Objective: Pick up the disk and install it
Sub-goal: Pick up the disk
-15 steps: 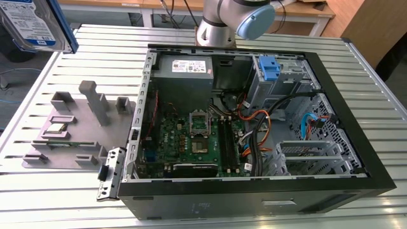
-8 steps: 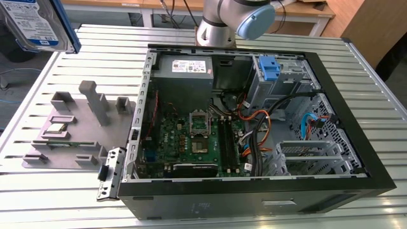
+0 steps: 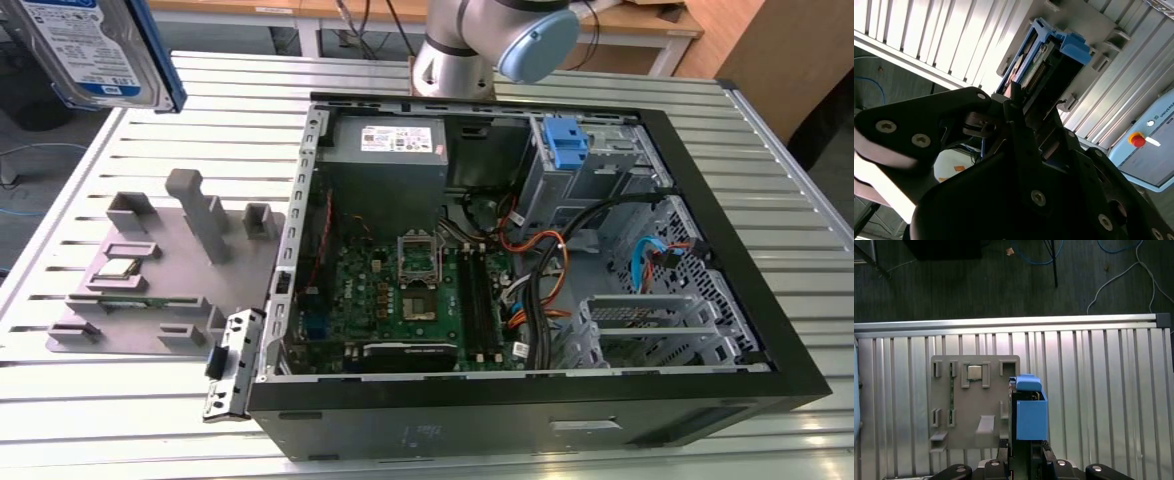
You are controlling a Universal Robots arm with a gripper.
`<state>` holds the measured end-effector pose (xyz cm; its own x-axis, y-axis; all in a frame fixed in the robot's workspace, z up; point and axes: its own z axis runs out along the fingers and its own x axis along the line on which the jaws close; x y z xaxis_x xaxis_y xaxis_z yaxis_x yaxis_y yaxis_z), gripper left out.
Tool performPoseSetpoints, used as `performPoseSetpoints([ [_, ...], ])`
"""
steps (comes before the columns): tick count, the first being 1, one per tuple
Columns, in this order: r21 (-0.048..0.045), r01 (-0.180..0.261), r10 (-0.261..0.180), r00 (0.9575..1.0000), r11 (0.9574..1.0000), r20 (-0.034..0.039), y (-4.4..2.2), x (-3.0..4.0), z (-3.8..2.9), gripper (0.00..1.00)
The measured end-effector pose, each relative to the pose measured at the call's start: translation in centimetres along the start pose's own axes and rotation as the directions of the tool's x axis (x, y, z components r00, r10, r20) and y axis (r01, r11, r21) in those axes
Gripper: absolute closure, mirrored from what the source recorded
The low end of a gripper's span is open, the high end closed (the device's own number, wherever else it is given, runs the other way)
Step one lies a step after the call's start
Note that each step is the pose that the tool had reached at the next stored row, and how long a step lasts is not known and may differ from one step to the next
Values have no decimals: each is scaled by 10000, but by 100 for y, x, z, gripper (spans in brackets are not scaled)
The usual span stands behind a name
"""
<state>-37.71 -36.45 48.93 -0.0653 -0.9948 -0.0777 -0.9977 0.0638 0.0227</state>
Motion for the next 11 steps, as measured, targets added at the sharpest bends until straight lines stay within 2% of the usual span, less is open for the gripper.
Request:
performPoseSetpoints([
  [11, 1, 1, -1, 10000, 10000, 1, -270, -18, -4, 65],
])
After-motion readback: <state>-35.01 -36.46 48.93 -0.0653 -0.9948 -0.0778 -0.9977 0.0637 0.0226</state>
